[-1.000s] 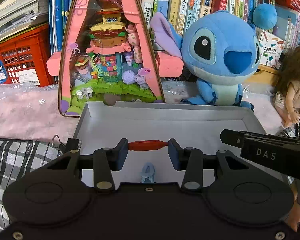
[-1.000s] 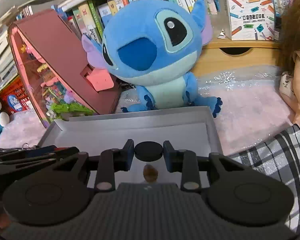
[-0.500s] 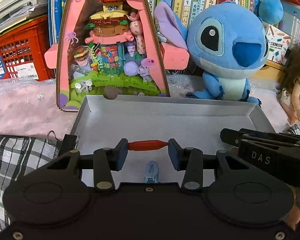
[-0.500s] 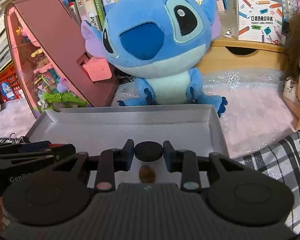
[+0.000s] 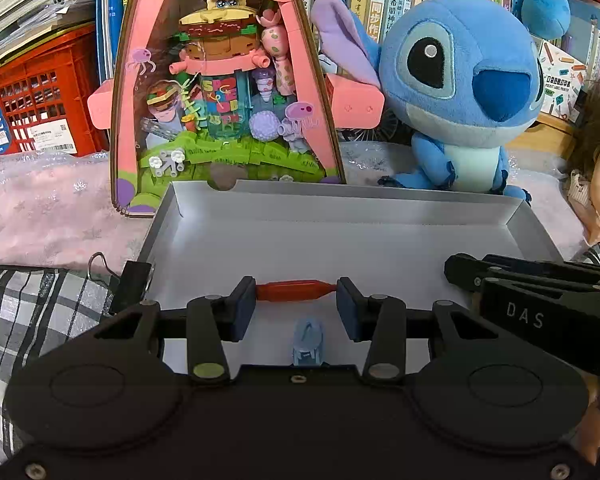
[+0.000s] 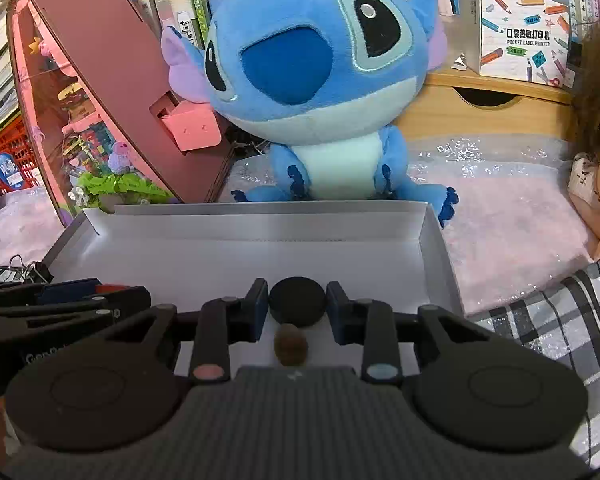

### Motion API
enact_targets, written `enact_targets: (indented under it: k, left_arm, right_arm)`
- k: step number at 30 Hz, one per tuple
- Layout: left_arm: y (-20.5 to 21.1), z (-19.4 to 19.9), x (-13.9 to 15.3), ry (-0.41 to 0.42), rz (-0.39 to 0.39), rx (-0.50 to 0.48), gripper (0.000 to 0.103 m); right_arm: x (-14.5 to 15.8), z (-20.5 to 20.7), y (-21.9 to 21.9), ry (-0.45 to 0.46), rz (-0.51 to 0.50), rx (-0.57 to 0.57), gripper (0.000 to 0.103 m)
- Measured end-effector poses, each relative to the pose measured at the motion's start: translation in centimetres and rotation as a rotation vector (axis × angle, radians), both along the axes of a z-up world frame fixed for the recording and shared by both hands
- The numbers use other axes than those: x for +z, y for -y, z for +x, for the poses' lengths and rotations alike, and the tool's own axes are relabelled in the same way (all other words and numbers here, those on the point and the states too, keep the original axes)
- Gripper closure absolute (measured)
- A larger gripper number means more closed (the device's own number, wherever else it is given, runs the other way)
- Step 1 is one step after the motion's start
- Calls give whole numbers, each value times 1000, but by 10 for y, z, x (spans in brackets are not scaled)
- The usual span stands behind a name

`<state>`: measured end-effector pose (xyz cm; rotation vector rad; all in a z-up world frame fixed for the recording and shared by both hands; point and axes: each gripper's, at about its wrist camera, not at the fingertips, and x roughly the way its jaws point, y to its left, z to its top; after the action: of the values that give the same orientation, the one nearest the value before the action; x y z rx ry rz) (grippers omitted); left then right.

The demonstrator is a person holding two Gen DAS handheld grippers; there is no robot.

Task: Organize rigid objects
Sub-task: 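Lower and open the left tool to drop the crayon while the right tool releases the puck, then withdraw both open tools away from the white tray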

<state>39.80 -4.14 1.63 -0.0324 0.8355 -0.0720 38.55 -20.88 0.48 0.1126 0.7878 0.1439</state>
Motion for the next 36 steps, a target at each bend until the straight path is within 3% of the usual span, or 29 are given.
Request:
enact_targets:
  k: [14,17,20,36]
  left_arm:
    - [2,-1,-1,2,23,-4,61]
    - [1,-1,0,0,25,-5,61]
    - [1,-4,2,5,27,-10,58]
    - [0,-50,30,72,19,-29,47]
  right_arm:
    - [0,0,-3,-6,-18,8,63]
    - [1,-1,-2,-2,-16,2,49]
    - [3,-5,0,20,-3,-2,45]
    - [28,-41,2,96,6,33,36]
